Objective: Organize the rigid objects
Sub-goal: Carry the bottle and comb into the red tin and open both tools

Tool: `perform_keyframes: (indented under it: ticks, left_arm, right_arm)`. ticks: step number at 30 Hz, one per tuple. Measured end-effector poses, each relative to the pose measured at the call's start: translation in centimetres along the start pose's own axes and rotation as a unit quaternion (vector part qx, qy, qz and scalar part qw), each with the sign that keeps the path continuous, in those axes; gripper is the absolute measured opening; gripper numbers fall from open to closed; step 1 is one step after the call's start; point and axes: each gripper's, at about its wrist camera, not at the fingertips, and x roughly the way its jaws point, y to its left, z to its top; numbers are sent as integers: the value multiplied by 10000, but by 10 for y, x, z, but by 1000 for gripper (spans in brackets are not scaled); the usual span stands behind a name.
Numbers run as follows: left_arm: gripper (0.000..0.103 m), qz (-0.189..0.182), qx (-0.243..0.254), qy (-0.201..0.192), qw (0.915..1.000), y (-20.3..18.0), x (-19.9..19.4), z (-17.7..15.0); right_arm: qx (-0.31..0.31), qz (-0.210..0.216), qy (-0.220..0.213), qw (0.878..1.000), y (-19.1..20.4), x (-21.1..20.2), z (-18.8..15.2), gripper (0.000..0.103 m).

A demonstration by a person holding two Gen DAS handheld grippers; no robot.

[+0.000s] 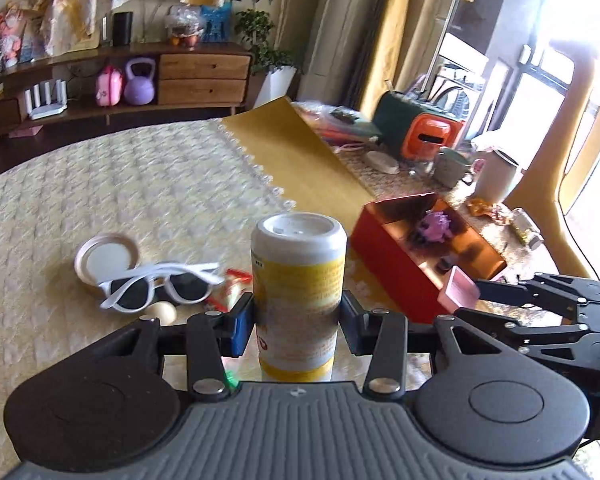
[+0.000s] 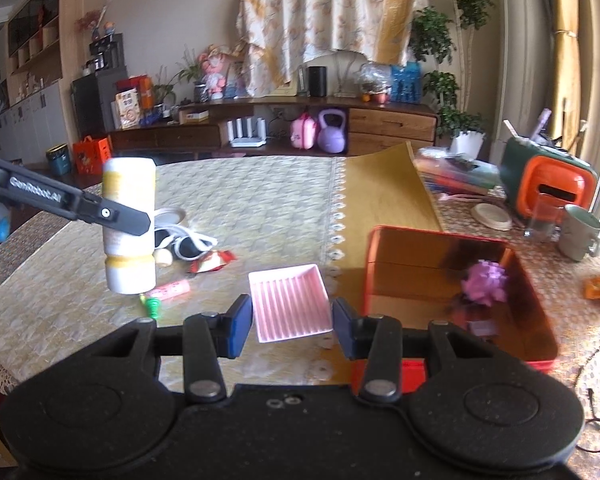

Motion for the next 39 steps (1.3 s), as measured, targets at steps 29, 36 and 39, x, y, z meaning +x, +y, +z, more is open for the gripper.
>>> perform_keyframes:
  ticks: [29, 36, 39]
  left_arm:
    - [44, -453, 616, 651, 9949, -164, 144, 72]
    - [44, -268, 607, 965, 9931, -164, 182, 73]
    - [44, -208, 600, 1046, 9925, -162, 193, 73]
  right_arm:
    - [338, -862, 235, 9954, -119, 15, -14, 43]
    - [54, -883, 504, 9948, -125, 34, -12, 43]
    - [-129, -817, 630, 9946, -121, 40, -14, 43]
